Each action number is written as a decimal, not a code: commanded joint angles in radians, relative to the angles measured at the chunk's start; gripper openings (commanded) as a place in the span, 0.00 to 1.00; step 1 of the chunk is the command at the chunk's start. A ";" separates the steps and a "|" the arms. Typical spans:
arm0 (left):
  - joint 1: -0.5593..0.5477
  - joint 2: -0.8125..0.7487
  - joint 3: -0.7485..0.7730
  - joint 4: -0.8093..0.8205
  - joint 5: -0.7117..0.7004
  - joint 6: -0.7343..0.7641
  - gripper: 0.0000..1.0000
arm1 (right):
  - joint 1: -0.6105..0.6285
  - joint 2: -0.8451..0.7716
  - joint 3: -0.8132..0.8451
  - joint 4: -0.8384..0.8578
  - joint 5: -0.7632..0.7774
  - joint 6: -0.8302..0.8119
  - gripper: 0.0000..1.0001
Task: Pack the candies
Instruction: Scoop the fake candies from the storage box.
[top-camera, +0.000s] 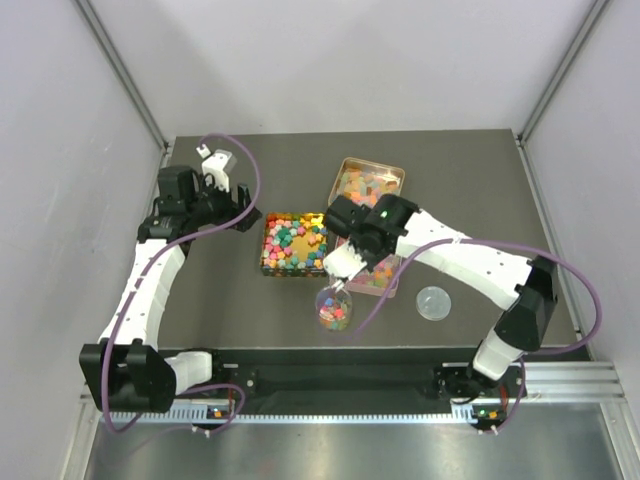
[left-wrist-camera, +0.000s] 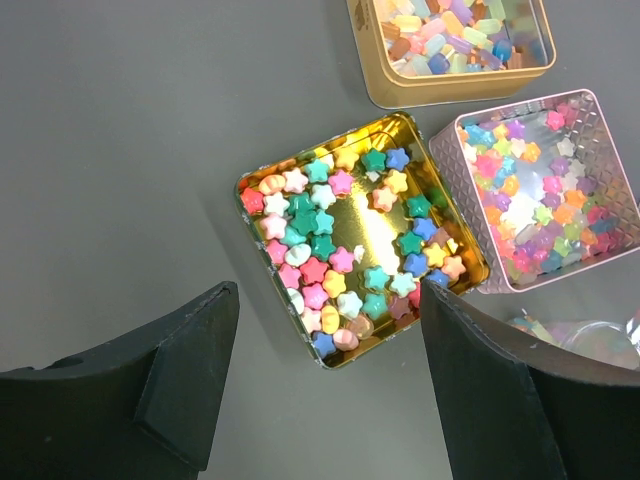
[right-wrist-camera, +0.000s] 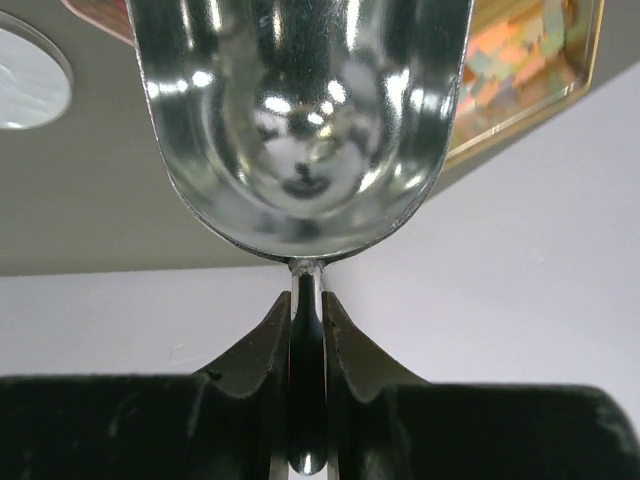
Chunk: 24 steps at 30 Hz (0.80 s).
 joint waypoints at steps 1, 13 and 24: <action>0.001 -0.006 0.034 0.030 0.029 -0.006 0.78 | -0.137 0.015 0.078 -0.085 0.056 -0.021 0.00; 0.000 0.132 0.132 -0.065 0.055 -0.023 0.77 | -0.323 0.233 0.004 0.145 0.152 -0.009 0.00; 0.000 0.160 0.128 -0.056 0.076 -0.049 0.77 | -0.330 0.418 0.150 0.064 0.273 0.115 0.00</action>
